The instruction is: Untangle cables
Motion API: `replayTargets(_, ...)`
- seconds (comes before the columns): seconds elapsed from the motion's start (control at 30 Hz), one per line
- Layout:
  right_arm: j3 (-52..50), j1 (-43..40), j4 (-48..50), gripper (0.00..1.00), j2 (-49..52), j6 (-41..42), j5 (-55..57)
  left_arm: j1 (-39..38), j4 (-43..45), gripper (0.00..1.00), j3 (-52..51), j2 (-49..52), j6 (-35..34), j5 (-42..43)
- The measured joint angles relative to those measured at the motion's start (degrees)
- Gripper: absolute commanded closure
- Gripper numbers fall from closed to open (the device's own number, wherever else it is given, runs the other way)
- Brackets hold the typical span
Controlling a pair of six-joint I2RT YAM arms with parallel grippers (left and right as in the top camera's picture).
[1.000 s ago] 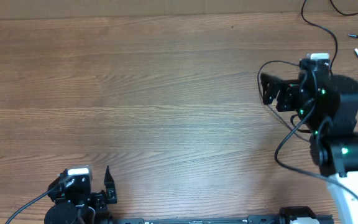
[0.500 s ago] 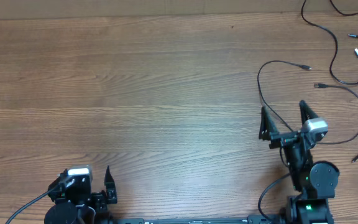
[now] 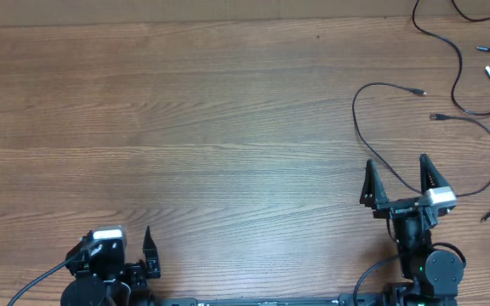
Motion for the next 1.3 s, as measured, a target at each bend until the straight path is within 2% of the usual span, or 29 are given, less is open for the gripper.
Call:
replayTargets(0.27,0.00,-0.04,-7.34,0.00,-3.93,-0.02,0.59,0.00,0.02,0.01,0.00,0.00,0.00,0.00)
replayTargets(0.47,0.00,-0.02,-17.62,0.00,-4.02,0.00,1.14,0.00,0.02,0.00,0.00,0.00,0.00,-0.02)
replayTargets(1.3,0.00,-0.04,-17.75,0.00,-4.02,0.02,1.42,0.00,0.02,0.00,0.00,0.00,0.00,0.00)
